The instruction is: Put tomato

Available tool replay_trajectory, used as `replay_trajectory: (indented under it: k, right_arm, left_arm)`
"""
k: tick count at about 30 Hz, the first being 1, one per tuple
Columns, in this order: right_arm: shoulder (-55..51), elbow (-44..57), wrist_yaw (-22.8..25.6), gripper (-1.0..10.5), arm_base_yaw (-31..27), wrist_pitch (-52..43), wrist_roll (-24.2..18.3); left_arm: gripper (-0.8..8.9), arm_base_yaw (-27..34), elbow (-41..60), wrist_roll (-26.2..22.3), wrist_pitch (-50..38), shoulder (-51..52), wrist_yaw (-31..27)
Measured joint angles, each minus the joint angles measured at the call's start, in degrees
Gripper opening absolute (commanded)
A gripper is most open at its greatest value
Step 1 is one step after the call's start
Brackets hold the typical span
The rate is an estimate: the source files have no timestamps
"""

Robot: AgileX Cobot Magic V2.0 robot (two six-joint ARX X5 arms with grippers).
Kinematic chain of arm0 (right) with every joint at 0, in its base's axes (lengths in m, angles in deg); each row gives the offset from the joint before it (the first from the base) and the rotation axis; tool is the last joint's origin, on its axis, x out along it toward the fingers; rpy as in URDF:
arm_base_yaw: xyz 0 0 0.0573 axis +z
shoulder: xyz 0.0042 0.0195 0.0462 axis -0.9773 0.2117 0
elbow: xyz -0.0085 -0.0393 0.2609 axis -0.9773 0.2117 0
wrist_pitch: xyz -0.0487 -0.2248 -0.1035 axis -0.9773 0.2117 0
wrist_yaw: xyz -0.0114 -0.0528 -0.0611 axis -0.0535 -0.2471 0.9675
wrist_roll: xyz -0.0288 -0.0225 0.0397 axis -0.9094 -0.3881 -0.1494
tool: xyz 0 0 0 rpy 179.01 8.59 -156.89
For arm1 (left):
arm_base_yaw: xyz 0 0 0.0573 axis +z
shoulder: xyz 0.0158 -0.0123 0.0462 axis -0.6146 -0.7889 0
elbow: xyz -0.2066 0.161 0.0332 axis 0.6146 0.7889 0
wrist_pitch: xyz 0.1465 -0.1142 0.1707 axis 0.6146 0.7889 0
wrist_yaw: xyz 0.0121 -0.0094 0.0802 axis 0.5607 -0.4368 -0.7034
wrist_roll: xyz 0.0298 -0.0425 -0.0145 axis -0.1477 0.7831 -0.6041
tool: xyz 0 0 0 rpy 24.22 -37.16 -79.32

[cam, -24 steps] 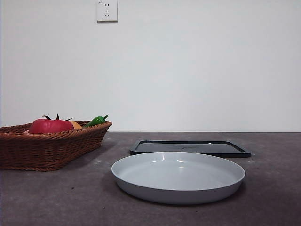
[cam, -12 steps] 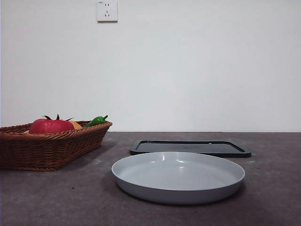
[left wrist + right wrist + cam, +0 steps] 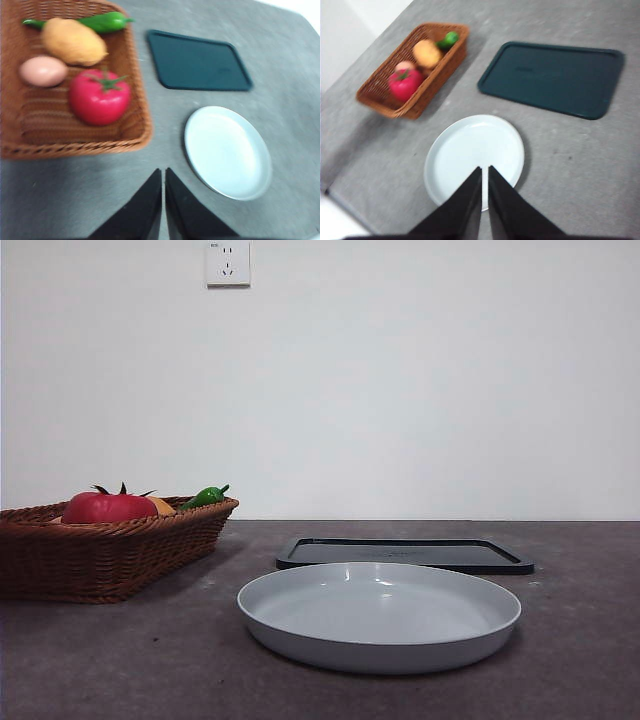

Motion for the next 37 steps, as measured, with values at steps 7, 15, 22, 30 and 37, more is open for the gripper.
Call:
replay_trajectory:
  k: [7, 15, 22, 30, 37]
  right_arm:
    - [5.46, -4.26, 0.13, 0.1, 7.74, 5.01, -2.86]
    - [5.95, -4.26, 0.15, 0.8, 10.32, 6.10, -4.22]
    - [5.95, -4.26, 0.15, 4.3, 10.36, 6.10, -4.24]
    - [5.95, -4.26, 0.15, 4.3, 10.36, 6.08, -4.26]
    - [5.95, -4.26, 0.15, 4.3, 10.36, 6.08, -4.26]
  left_arm:
    - [0.10, -3.89, -4.83, -3.37, 7.32, -3.74, 0.09]
    - [1.31, -4.07, -4.85, -4.37, 7.85, -3.72, 0.09]
    - [4.56, -4.07, -4.85, -4.48, 7.82, -3.72, 0.00]
    - [4.73, -4.11, -4.87, -4.50, 4.22, -5.60, -4.00]
    - [4.68, -4.50, -4.94, -4.61, -5.31, -14.23, -5.81]
